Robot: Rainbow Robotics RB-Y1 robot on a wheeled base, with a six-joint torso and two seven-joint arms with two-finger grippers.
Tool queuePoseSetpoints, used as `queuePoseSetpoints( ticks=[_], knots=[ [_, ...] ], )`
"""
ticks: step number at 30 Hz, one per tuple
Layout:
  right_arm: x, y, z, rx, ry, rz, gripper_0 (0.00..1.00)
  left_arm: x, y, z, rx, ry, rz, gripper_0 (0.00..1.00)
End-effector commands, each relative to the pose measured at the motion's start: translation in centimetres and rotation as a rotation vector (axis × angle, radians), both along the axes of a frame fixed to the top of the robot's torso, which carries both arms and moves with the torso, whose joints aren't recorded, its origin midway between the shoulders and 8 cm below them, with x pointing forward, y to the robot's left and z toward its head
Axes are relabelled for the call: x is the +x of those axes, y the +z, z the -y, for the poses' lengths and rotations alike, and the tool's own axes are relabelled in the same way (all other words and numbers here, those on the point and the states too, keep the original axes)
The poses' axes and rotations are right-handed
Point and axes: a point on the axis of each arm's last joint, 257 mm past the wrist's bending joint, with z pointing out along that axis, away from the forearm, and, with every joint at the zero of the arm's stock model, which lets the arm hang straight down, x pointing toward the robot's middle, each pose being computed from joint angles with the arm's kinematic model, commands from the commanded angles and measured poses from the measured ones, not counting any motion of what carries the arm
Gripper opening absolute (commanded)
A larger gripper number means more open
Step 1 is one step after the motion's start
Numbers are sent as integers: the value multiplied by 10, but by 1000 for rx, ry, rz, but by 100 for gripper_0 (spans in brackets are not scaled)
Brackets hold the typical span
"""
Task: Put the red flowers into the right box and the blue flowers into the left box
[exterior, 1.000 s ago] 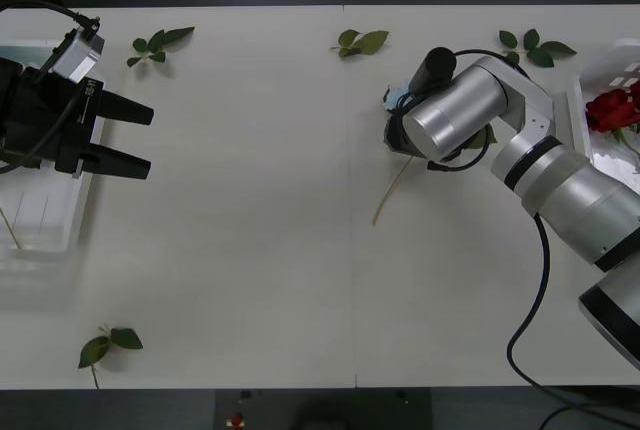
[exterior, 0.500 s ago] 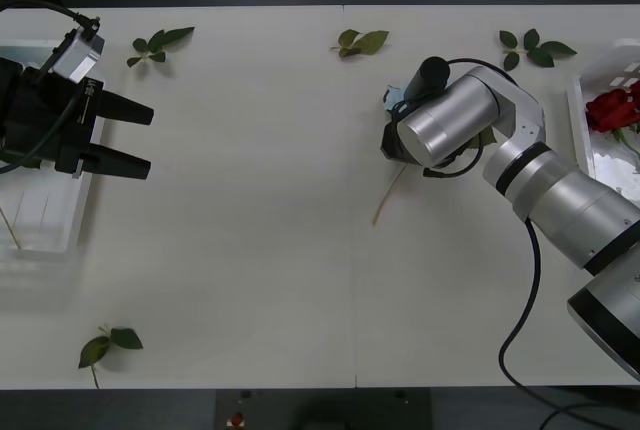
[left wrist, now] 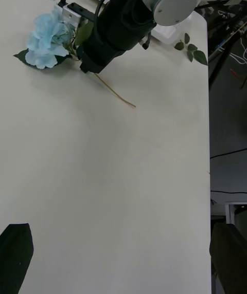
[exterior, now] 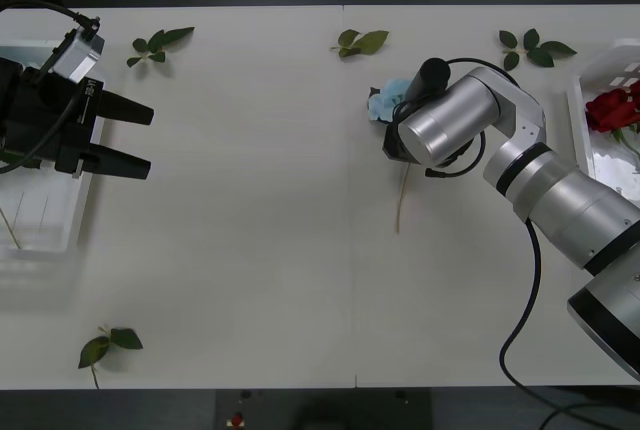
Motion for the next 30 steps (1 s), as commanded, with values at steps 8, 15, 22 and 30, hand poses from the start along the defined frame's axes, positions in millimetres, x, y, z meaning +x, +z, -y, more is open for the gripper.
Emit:
queuePoseSetpoints(
  ticks=[8,15,22,30],
  knots=[
    [24,57,-4,73,117,32,0,6,21,-2,27,-19,76,100],
    [26,105,6,192,228,47,0,6,21,-2,27,-19,76,100],
    [9,166,-23,423,412,87,0,6,21,-2,27,-19,76,100],
    [-17,230,-65,583,717,236,0,6,21,-2,27,-19,76,100]
  ],
)
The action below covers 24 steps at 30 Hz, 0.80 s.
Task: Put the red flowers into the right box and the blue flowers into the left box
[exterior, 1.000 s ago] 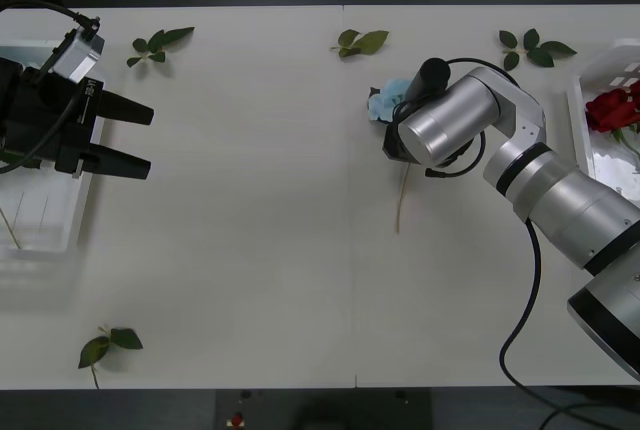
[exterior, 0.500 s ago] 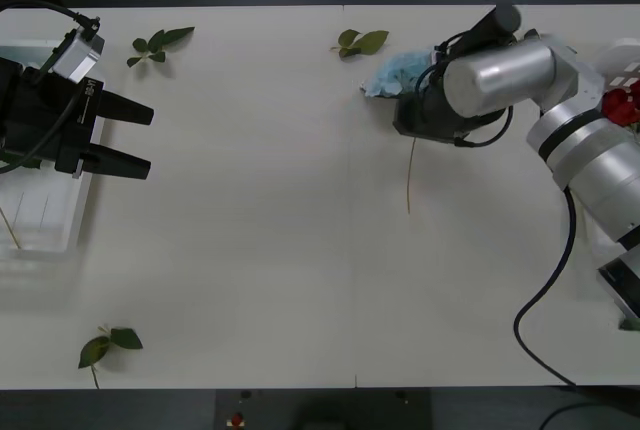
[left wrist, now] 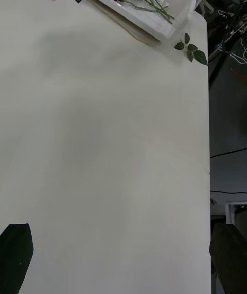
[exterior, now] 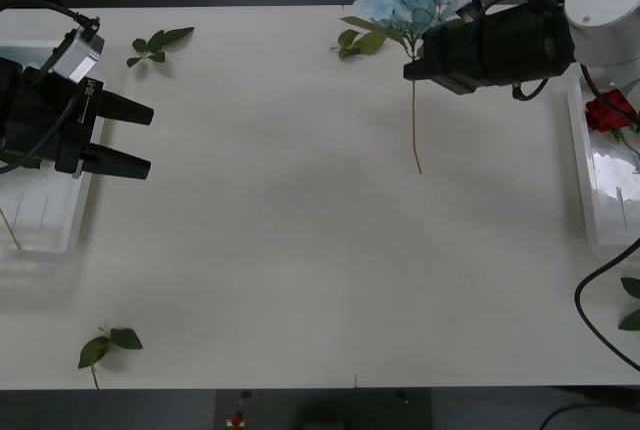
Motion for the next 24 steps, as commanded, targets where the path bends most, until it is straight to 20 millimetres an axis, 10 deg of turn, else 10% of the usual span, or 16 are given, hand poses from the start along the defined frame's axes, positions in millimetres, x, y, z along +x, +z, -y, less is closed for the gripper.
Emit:
queuePoseSetpoints(
  ticks=[1,14,24],
  knots=[
    [-7,57,-25,71,132,166,0,6,21,-2,27,-19,76,100],
    [-76,128,-84,318,341,400,0,-4,3,-1,-18,-9,8,100],
    [-128,146,-135,486,366,537,0,-9,11,2,-67,-17,-22,100]
  ],
)
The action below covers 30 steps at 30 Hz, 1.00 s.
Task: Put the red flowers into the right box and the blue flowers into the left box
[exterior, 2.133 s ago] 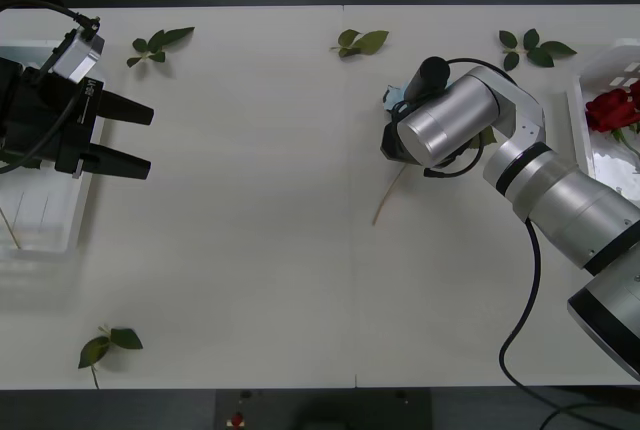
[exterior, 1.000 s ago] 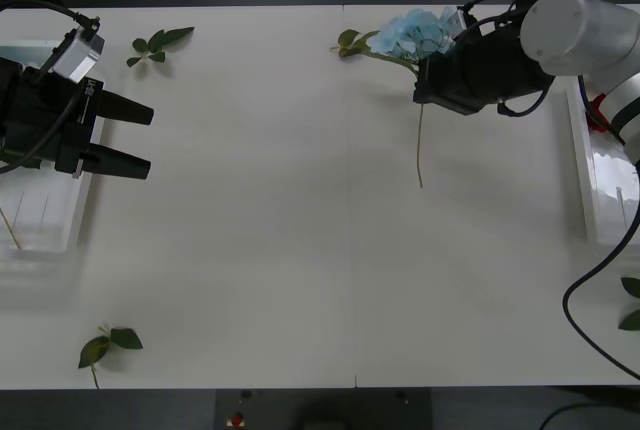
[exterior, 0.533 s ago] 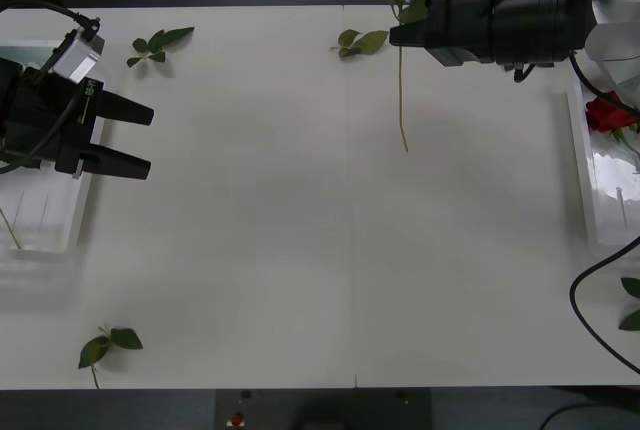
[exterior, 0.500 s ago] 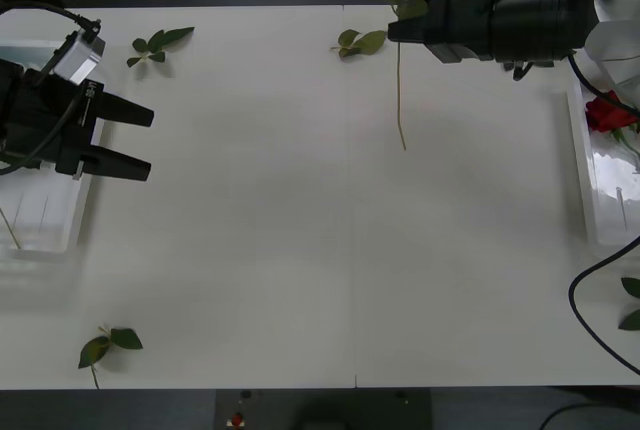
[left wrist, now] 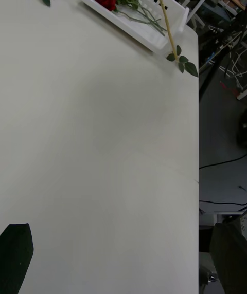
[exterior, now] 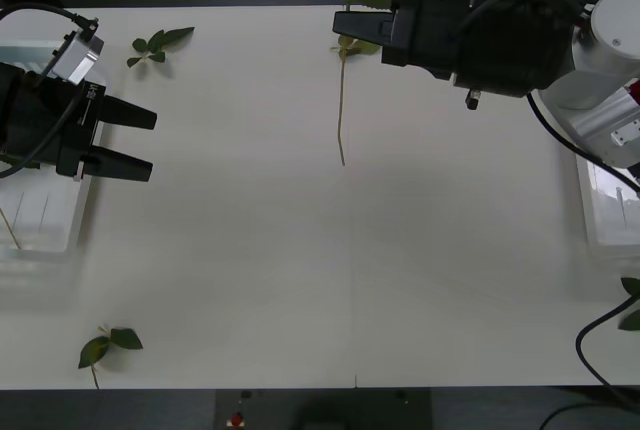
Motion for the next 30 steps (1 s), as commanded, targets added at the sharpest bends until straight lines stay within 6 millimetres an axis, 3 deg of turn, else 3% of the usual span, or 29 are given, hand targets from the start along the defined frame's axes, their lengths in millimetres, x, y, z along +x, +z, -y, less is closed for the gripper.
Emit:
queuePoseSetpoints(
  ticks=[1,11,22,30],
  knots=[
    [-28,21,-30,80,46,63,0,-4,10,-3,-18,-17,16,100],
    [-40,17,-76,142,55,85,0,-22,21,14,-140,-17,-136,100],
    [-52,19,-105,184,57,81,0,-31,18,44,-248,27,-377,100],
    [-53,21,-116,204,49,78,0,-32,16,72,-303,16,-433,100]
  ],
)
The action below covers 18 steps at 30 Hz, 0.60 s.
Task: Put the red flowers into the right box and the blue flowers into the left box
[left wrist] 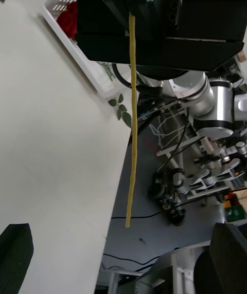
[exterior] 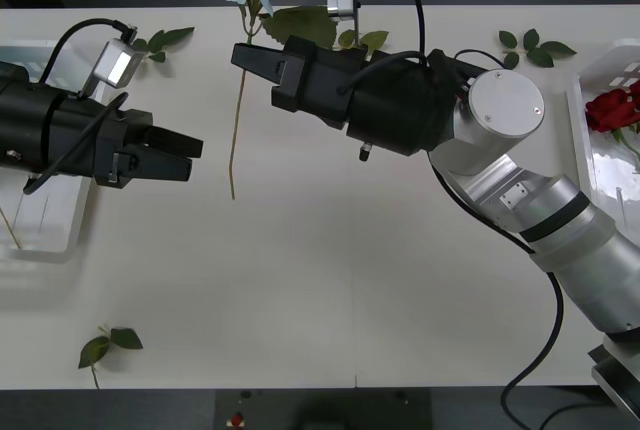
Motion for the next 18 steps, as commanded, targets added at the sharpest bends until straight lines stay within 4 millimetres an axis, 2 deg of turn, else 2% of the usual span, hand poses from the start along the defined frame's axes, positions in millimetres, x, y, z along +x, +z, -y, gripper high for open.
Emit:
queuePoseSetpoints(
  ticks=[1,12,13,15,16,17,18],
  knots=[
    [-18,34,-16,37,30,91,0,2,5,11,-29,11,-20,100],
    [-19,34,-17,35,33,96,0,0,3,46,-78,10,-41,100],
    [-19,33,-17,35,32,93,0,1,2,50,-80,15,-41,96],
    [-19,34,-17,35,33,94,0,0,1,54,-82,17,-41,66],
    [-19,33,-17,35,32,93,0,0,2,56,-85,18,-38,20],
    [-19,33,-17,35,32,93,0,0,1,56,-82,19,-43,0],
    [-19,33,-17,34,32,94,0,0,1,56,-84,19,-43,0]
  ],
)
